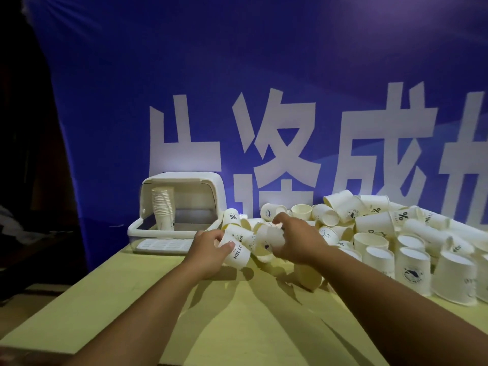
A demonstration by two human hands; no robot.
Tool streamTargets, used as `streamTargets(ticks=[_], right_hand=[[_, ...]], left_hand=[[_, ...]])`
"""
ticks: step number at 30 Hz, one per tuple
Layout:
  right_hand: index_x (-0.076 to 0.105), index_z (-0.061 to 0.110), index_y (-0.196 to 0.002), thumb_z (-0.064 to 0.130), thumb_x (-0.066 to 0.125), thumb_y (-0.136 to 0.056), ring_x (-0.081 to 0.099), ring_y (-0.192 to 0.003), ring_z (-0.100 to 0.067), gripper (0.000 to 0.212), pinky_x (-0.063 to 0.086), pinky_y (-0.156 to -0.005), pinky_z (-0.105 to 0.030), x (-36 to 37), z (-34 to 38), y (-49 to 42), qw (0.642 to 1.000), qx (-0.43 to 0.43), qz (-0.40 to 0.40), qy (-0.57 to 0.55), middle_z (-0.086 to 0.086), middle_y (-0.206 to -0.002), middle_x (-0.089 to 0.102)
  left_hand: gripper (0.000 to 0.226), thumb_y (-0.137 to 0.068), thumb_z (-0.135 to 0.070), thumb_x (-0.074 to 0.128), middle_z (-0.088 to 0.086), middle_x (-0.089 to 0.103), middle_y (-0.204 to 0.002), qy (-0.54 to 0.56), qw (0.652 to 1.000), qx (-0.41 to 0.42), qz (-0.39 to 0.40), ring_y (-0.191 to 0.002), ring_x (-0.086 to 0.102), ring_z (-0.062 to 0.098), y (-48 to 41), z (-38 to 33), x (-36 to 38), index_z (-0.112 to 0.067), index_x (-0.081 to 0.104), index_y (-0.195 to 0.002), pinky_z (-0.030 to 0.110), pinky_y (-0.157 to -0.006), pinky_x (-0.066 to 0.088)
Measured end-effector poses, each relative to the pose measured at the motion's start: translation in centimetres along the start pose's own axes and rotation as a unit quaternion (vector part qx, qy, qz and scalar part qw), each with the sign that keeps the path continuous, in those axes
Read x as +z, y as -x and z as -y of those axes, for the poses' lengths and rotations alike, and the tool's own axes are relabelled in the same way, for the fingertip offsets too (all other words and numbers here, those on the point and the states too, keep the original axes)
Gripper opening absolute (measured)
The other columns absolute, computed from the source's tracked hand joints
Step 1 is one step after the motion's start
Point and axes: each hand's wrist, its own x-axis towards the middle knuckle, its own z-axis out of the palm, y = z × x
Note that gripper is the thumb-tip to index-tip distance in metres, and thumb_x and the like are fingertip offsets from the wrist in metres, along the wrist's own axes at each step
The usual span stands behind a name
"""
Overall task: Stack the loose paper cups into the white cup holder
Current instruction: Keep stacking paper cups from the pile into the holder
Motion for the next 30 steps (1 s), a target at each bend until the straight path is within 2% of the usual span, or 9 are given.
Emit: streamTargets(ticks=[4, 9, 13, 17, 20, 22, 25, 27, 30], right_hand=[[0.044, 0.032, -0.127, 0.028, 0.086, -0.073, 0.061, -0.098, -0.020, 0.069, 0.059, -0.080, -0.033, 0.4, 1.2, -0.9, 0.990, 0.008, -0.044, -0.130, 0.006, -0.113, 0.055], [0.045, 0.032, -0.117, 0.029, 0.086, -0.073, 0.058, -0.099, -0.017, 0.061, 0.048, -0.063, -0.017, 2.3, 3.1, -2.9, 0.970, 0.019, -0.074, -0.233, 0.006, -0.114, 0.053], [0.047, 0.035, -0.112, 0.032, 0.085, -0.072, 0.059, -0.095, -0.016, 0.055, 0.049, -0.057, -0.015, 4.5, 4.7, -5.2, 0.944, 0.033, -0.079, -0.319, 0.005, -0.114, 0.053], [0.049, 0.040, -0.107, 0.030, 0.084, -0.071, 0.060, -0.098, -0.018, 0.051, 0.061, -0.068, -0.026, 6.2, 6.2, -7.8, 0.925, 0.034, -0.088, -0.369, 0.004, -0.115, 0.051], [0.051, 0.042, -0.110, 0.028, 0.081, -0.074, 0.058, -0.101, -0.018, 0.049, 0.061, -0.083, -0.039, 6.8, 7.4, -9.8, 0.901, 0.038, -0.087, -0.423, 0.001, -0.122, 0.048], [0.050, 0.040, -0.117, 0.026, 0.080, -0.077, 0.056, -0.106, -0.021, 0.052, 0.059, -0.089, -0.042, 7.2, 8.2, -11.1, 0.893, 0.037, -0.100, -0.437, 0.000, -0.125, 0.045], [0.042, 0.040, -0.123, 0.023, 0.078, -0.079, 0.054, -0.110, -0.024, 0.060, 0.058, -0.087, -0.037, 7.6, 9.2, -12.8, 0.878, 0.033, -0.112, -0.464, -0.002, -0.128, 0.044], [0.036, 0.039, -0.126, 0.023, 0.079, -0.080, 0.055, -0.110, -0.023, 0.065, 0.057, -0.083, -0.029, 8.1, 9.6, -13.8, 0.877, 0.030, -0.117, -0.464, -0.003, -0.127, 0.045], [0.034, 0.035, -0.123, 0.028, 0.082, -0.078, 0.057, -0.104, -0.020, 0.066, 0.052, -0.072, -0.020, 8.9, 9.4, -14.7, 0.878, 0.025, -0.152, -0.454, -0.001, -0.122, 0.048]], left_hand=[[0.020, -0.086, -0.030, 0.077, -0.001, 0.051, -0.117, 0.007, 0.998, 0.012, -0.056, -0.096, 0.057, 0.020, -0.5, 0.4, -1.0, -0.021, 0.059, -0.083, 0.032, -0.083, 0.046], [0.032, -0.078, -0.029, 0.084, -0.008, 0.051, -0.111, 0.025, 0.991, 0.021, -0.133, -0.094, 0.055, 0.017, -1.5, 1.1, -2.0, -0.026, 0.054, -0.091, 0.032, -0.073, 0.047], [0.041, -0.073, -0.032, 0.087, -0.008, 0.061, -0.104, 0.058, 0.984, 0.028, -0.169, -0.091, 0.060, 0.017, -3.3, 2.1, -3.3, -0.032, 0.051, -0.093, 0.033, -0.070, 0.050], [0.045, -0.074, -0.031, 0.086, -0.009, 0.063, -0.106, 0.093, 0.974, 0.045, -0.201, -0.097, 0.062, 0.018, -5.6, 2.8, -4.4, -0.033, 0.051, -0.102, 0.037, -0.077, 0.056], [0.043, -0.078, -0.033, 0.084, -0.009, 0.061, -0.112, 0.102, 0.968, 0.064, -0.220, -0.098, 0.062, 0.020, -7.5, 3.2, -5.0, -0.032, 0.053, -0.107, 0.035, -0.073, 0.058], [0.035, -0.079, -0.035, 0.083, -0.011, 0.060, -0.116, 0.097, 0.965, 0.071, -0.232, -0.100, 0.063, 0.022, -9.0, 3.9, -5.3, -0.031, 0.056, -0.101, 0.039, -0.077, 0.060], [0.022, -0.081, -0.036, 0.081, -0.010, 0.060, -0.134, 0.056, 0.970, 0.074, -0.225, -0.123, 0.057, 0.024, -10.9, 5.5, -4.9, -0.027, 0.061, -0.081, 0.050, -0.095, 0.055], [0.022, -0.083, -0.034, 0.081, -0.009, 0.053, -0.147, 0.024, 0.974, 0.081, -0.208, -0.133, 0.049, 0.022, -11.6, 6.7, -4.2, -0.026, 0.064, -0.072, 0.050, -0.103, 0.050], [0.010, -0.090, -0.033, 0.075, -0.012, 0.044, -0.153, -0.029, 0.985, 0.094, -0.140, -0.134, 0.045, 0.017, -12.1, 8.0, -3.5, -0.023, 0.074, -0.089, 0.040, -0.105, 0.046]])
